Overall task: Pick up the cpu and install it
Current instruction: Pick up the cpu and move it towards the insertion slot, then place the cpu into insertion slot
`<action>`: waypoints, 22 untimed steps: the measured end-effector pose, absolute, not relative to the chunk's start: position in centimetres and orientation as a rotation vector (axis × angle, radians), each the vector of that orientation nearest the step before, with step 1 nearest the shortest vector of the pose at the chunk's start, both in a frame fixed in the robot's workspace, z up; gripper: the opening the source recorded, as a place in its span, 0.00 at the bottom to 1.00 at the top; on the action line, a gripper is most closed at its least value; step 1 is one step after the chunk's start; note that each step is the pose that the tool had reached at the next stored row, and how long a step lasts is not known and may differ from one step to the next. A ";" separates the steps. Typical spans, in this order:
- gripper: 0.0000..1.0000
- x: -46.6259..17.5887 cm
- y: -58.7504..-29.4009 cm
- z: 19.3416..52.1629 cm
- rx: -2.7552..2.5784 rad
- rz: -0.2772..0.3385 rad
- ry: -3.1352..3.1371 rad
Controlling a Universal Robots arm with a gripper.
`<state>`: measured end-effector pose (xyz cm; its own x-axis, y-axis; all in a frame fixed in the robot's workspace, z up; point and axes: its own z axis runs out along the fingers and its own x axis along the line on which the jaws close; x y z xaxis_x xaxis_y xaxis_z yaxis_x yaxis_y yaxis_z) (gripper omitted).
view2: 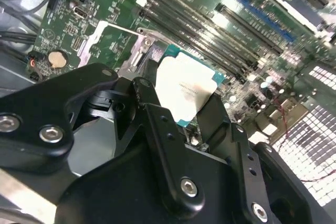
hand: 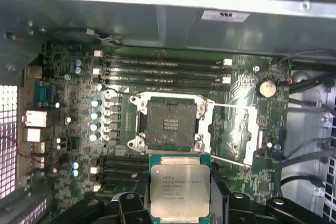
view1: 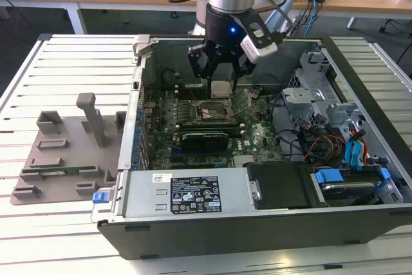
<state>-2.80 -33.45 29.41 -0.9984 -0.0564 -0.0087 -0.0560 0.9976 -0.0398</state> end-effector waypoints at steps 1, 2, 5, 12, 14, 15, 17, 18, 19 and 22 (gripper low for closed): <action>0.55 -2.8 -33.4 29.4 -0.088 -0.062 3.130; 0.55 -2.8 -33.4 29.4 -0.088 -0.062 3.130; 0.55 -2.8 -33.4 29.4 -0.088 -0.062 3.130; 0.55 -2.8 -33.4 29.4 -0.088 -0.062 3.130; 0.55 -2.8 -33.4 29.4 -0.044 -0.062 3.131; 0.55 -2.8 -33.4 29.4 -0.008 -0.062 3.132; 0.55 -2.8 -33.4 29.4 0.069 -0.063 3.132; 0.55 -2.8 -33.4 29.4 0.109 -0.063 3.132; 0.55 -2.8 -33.4 29.4 0.139 -0.063 3.131; 0.55 -2.8 -33.4 29.4 0.267 -0.064 3.124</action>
